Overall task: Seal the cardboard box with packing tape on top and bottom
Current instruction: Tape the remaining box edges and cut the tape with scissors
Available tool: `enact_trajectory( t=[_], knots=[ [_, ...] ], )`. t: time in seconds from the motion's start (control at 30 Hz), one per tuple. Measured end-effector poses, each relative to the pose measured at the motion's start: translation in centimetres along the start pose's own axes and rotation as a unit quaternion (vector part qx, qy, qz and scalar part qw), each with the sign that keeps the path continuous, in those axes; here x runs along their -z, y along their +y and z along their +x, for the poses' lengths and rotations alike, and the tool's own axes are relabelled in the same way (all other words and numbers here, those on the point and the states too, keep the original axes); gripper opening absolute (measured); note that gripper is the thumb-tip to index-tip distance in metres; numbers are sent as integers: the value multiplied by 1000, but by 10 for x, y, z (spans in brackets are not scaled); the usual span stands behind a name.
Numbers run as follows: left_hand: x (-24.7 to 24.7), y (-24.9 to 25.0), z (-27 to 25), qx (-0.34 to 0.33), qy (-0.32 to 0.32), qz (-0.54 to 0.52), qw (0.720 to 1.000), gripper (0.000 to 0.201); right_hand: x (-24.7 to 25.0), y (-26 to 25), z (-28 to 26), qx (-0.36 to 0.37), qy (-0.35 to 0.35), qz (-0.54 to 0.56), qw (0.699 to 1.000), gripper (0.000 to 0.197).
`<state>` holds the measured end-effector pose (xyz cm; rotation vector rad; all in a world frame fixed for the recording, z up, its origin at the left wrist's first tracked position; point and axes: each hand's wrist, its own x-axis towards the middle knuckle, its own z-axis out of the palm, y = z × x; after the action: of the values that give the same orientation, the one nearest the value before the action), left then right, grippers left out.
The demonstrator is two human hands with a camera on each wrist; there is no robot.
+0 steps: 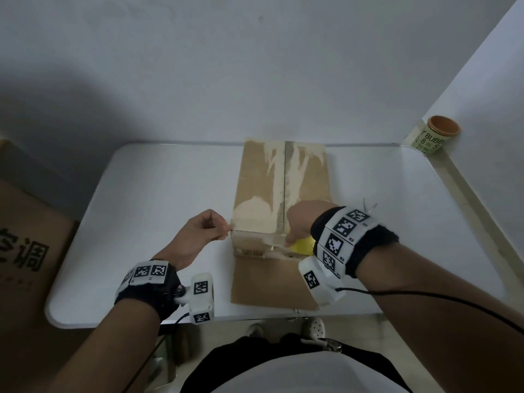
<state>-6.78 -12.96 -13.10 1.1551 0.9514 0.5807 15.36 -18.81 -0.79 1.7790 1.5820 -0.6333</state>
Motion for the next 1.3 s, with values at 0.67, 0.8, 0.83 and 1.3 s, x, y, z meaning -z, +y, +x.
enact_trajectory(
  t=[0.67,0.8,0.83,1.3],
  knots=[
    [1,-13,8,12,16,-54,998,8,7,-25,13,26,26,-6,999,39],
    [6,-13,5,33,2,-92,995,29,1,-27,27,27,4,-12,1000,37],
    [7,-13,5,34,0,-97,995,33,2,-28,25,21,3,-12,1000,37],
    [20,6,10,16,69,157,985,19,7,-33,23,39,15,-50,998,37]
  ],
)
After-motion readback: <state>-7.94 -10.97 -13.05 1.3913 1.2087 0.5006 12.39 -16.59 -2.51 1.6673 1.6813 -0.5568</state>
